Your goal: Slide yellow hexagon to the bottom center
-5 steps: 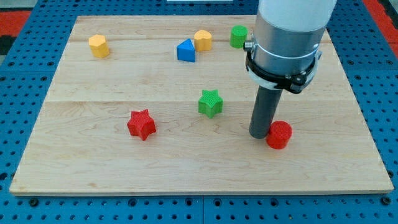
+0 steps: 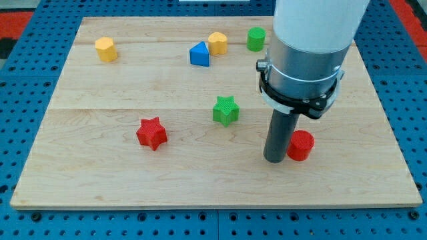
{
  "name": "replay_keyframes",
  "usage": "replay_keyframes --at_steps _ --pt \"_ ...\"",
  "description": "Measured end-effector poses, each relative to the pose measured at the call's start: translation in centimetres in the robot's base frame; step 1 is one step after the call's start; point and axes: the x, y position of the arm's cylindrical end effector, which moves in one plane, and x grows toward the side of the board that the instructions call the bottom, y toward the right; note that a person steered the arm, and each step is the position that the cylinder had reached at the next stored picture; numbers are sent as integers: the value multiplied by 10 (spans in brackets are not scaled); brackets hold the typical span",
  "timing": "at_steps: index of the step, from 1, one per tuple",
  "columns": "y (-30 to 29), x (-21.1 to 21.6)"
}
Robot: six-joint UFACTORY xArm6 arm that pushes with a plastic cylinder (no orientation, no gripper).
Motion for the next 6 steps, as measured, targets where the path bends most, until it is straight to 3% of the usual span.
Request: replay_keyframes --at_steps 2,4,5,6 --pt "-30 -4" --pt "-85 -50" --pt "-133 -50" --pt "-144 -90"
